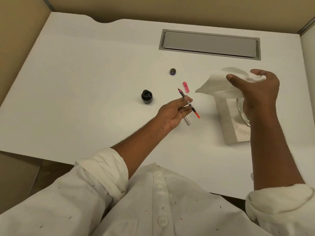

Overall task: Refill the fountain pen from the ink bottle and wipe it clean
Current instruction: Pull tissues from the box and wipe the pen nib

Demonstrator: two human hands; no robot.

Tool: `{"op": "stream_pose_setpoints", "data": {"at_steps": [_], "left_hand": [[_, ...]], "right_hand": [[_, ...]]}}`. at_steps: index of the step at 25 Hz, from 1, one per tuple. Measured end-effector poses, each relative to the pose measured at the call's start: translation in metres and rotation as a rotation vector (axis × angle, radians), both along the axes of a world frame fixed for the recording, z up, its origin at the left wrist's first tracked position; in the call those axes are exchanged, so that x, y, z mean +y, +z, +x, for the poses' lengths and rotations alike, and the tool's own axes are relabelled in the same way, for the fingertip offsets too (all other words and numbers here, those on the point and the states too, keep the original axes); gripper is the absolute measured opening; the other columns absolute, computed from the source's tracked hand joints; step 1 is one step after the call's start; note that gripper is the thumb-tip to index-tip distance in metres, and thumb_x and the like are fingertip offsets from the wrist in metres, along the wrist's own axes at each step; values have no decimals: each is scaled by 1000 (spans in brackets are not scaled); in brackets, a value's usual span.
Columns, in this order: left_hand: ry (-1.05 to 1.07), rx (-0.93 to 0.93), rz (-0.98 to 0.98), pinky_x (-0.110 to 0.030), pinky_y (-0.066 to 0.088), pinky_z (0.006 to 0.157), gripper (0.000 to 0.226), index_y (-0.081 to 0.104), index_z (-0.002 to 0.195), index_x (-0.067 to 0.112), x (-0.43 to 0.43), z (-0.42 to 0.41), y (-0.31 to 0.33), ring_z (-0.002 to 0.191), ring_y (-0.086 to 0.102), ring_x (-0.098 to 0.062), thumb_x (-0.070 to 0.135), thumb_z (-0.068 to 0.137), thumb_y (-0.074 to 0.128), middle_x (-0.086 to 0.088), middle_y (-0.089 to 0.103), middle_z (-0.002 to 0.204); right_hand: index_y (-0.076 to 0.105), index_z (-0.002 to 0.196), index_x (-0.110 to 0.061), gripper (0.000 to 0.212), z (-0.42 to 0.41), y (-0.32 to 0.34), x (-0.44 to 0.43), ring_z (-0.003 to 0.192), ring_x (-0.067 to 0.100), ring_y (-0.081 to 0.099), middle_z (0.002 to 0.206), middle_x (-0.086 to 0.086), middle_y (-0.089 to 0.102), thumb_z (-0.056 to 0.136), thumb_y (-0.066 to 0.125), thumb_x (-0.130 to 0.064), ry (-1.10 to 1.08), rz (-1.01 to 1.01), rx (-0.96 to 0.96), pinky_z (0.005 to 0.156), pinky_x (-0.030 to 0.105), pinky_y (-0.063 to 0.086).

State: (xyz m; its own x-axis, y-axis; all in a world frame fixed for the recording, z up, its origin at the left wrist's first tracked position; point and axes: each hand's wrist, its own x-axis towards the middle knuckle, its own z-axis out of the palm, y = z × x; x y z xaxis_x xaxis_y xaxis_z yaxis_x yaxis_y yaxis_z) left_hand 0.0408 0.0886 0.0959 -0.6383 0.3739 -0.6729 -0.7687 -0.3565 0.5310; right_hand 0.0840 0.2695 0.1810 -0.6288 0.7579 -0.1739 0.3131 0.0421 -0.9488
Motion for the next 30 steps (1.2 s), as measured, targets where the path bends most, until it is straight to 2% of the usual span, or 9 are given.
{"op": "stream_pose_setpoints", "data": {"at_steps": [3,6,8,11,16,19,23,27,30], "left_hand": [[-1,24,10,-40,48,96,15,66,80,5,-24,-3,8,92,58,-28,6,90,55,-7,67,87],[-20,38,11,-41,43,103,14,66,82,6,-44,-4,13,101,55,-29,9,91,55,-7,66,92],[-23,46,20,-42,42,105,16,67,80,7,-57,-6,16,103,54,-29,8,91,55,-7,67,91],[-25,60,43,-41,47,99,21,70,74,8,-75,-8,20,102,56,-30,7,90,56,-4,71,83],[-37,71,55,-39,49,95,16,69,79,6,-99,-10,27,100,59,-30,7,89,57,-4,73,79],[-64,62,52,-34,53,88,11,67,82,4,-109,-9,29,91,64,-26,6,88,59,-3,73,73],[-99,47,47,-31,57,80,9,69,79,2,-119,-9,31,83,67,-25,5,85,62,-4,73,69],[-157,57,50,-30,57,81,7,68,81,1,-129,-11,32,84,66,-25,4,84,63,-5,70,66],[-187,70,55,-29,58,78,5,68,83,0,-136,-13,35,84,65,-25,3,83,64,-5,70,66]], "right_hand": [[56,112,-12,69,-8,1,-23,102,18,57,116,4,55,53,91,-18,100,101,-32,76,20,54],[59,84,-21,37,-15,-1,-45,86,16,59,96,0,61,58,85,-16,147,162,-39,73,31,53],[52,66,-27,31,-21,-5,-61,66,7,53,76,-8,59,63,82,-18,158,198,-47,59,23,47],[45,61,-26,32,-28,-16,-79,53,4,44,65,-12,50,74,74,-24,158,263,-123,42,13,35],[42,65,-30,23,-26,-28,-103,51,9,45,68,-12,46,77,48,-11,103,203,-189,37,13,38],[45,63,-30,34,-24,-31,-116,60,11,58,78,-9,50,71,39,3,88,62,-91,44,24,56],[54,61,-22,21,-28,-30,-130,55,15,57,61,-5,57,60,42,-5,69,12,-132,48,23,44],[57,69,-21,15,-33,-29,-146,77,21,55,73,-4,58,83,53,-27,60,-270,-137,65,32,42],[53,82,-21,15,-40,-24,-157,94,23,59,94,3,65,91,47,-31,95,-458,-62,75,33,42]]}}
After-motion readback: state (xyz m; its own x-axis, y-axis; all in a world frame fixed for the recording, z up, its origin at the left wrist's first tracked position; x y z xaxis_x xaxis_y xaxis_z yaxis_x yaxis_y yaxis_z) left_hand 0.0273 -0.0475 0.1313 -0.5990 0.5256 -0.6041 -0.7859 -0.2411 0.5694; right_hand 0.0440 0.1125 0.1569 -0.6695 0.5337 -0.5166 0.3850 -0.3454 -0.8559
